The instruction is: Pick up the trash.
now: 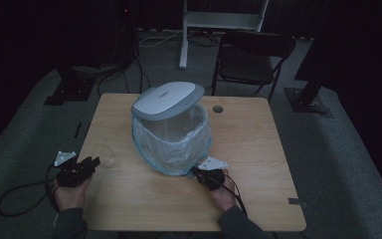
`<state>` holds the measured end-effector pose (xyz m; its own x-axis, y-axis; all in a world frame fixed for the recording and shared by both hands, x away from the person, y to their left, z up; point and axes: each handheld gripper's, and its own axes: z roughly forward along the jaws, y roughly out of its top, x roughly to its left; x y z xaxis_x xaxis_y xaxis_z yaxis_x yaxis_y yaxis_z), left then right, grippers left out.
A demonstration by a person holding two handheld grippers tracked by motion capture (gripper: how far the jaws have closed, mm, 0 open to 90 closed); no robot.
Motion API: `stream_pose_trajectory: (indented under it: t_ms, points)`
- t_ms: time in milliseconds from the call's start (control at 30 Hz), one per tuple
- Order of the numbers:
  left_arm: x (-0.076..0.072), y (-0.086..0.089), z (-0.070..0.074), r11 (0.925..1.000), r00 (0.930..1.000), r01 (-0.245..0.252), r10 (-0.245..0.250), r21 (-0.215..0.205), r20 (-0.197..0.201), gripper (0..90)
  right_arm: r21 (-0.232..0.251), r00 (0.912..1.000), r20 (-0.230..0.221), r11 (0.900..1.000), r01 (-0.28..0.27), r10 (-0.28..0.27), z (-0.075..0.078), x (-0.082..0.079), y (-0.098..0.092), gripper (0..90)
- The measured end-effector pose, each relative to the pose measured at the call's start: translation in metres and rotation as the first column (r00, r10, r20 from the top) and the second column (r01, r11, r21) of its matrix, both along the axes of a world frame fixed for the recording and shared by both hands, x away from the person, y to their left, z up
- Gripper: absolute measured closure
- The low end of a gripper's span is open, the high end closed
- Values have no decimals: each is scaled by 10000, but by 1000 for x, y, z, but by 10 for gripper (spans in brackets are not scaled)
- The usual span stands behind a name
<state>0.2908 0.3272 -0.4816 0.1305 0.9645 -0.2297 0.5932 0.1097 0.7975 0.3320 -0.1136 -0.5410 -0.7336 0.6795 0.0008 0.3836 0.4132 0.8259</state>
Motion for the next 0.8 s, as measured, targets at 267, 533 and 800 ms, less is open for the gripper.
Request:
stream_pose_trajectory:
  t_ms: [267, 533, 800]
  points:
    - [-16, -3, -15, 9992, 9992, 390, -391, -74, -49, 728, -11, 10000, 24, 10000, 6, -6, 0, 0, 0, 900]
    - [-17, -17, -16, 9929, 9951, 947, -964, 715, 205, 866, -29, 10000, 43, 10000, 15, -14, 0, 0, 0, 900]
    - [-12, -33, -18, 9775, 9878, 1512, -1552, 1474, 162, 867, -23, 10000, 34, 10000, -3, 3, 0, 0, 0, 900]
